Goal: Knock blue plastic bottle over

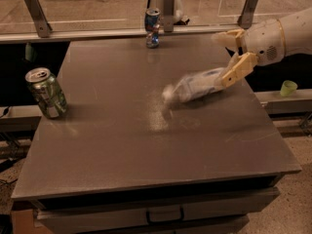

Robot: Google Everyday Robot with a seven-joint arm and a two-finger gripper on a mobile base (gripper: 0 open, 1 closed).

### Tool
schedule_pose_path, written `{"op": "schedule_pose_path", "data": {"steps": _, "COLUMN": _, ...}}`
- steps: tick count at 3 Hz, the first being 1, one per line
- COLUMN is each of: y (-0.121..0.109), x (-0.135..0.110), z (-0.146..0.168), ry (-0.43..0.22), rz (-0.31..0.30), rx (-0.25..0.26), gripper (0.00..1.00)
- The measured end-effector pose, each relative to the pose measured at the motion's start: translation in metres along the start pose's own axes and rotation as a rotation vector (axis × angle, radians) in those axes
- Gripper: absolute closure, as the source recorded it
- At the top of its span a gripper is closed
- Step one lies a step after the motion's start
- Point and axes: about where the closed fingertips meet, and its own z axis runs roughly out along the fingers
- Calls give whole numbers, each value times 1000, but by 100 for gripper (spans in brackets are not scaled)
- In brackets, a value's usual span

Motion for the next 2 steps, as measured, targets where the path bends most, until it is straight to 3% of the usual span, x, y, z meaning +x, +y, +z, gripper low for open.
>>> {"op": "schedule_pose_path", "data": {"steps": 1, "y": 21, "x": -38, "z": 20, "ry": -62, "rz": -58, "rx": -76, "gripper": 0}}
{"op": "schedule_pose_path", "data": {"steps": 2, "y": 30, "x": -53, "z": 28, "ry": -85, "rz": -76, "rx": -100, "gripper": 0}}
